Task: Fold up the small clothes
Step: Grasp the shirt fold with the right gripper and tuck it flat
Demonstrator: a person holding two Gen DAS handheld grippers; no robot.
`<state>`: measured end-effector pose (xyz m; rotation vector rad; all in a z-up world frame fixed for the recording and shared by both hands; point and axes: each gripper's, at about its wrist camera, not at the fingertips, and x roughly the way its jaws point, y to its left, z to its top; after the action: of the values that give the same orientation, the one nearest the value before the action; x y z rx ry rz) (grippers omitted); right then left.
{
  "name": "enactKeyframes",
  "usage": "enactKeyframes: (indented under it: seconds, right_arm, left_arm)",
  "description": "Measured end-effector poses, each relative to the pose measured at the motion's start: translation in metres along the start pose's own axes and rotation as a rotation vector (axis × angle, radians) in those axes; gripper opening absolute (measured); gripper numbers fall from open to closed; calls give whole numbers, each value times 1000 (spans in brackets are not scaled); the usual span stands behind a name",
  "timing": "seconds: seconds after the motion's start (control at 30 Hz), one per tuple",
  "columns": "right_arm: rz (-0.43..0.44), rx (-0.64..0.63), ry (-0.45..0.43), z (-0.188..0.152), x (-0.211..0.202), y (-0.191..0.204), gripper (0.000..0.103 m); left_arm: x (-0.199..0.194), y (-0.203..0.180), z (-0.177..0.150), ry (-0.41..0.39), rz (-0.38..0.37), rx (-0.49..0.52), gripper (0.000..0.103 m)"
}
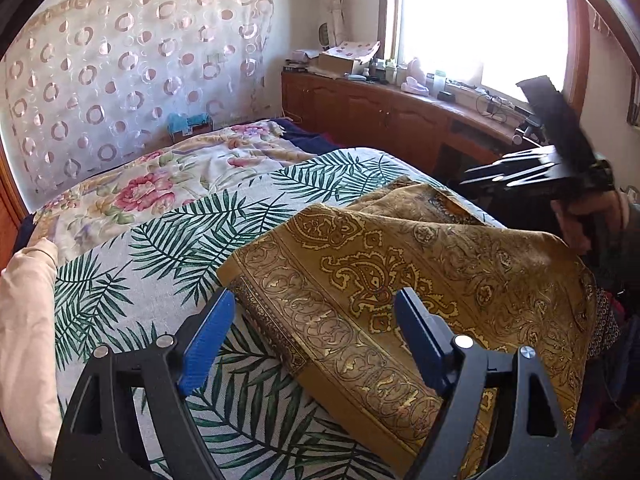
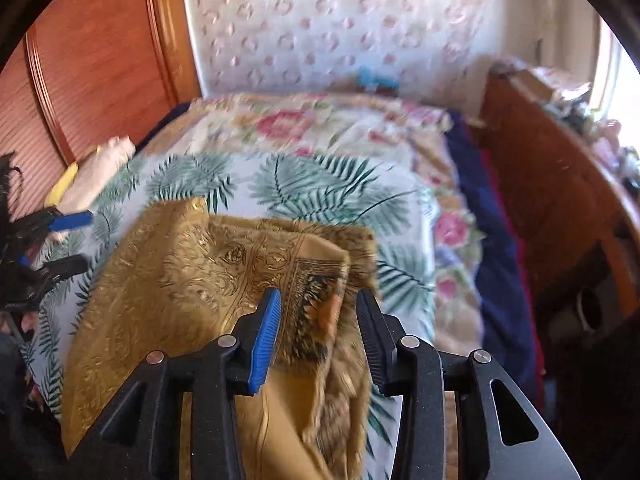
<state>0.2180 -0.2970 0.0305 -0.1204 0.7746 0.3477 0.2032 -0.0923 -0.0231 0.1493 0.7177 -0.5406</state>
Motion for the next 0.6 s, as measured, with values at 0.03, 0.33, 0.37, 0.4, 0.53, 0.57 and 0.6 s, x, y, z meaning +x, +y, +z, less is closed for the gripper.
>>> enactKeyframes:
  seconds: [0.03,0.33,0.37,0.4,0.53,0.57,0.6]
  right_arm:
    - [5,-4,18,4,10,-2,41]
    - [66,2,130,21,60,-20,5]
    - [75,-17,108,24,58,-19,4]
    - [59,-49,64,26,52,-17,4]
    - [-27,-68,-99,41,17,-18,4]
    - [-58,-58,-117,45,13,-22,4]
    - [-88,-50,-127,49,12,-25,4]
  left_arm:
    - [1,0,-1,3,-5,-6,83]
    - [2,-4,-10,21,-15,-15,83]
    - [2,-5,-11,23,-14,-14,83]
    - [2,-6,-12,23,-13,-13,83]
    - [1,-8,-13,24,-18,-20,83]
    - [1,-8,-14,23,-20,-23,83]
    - [1,-8,-15,23,-18,-27,83]
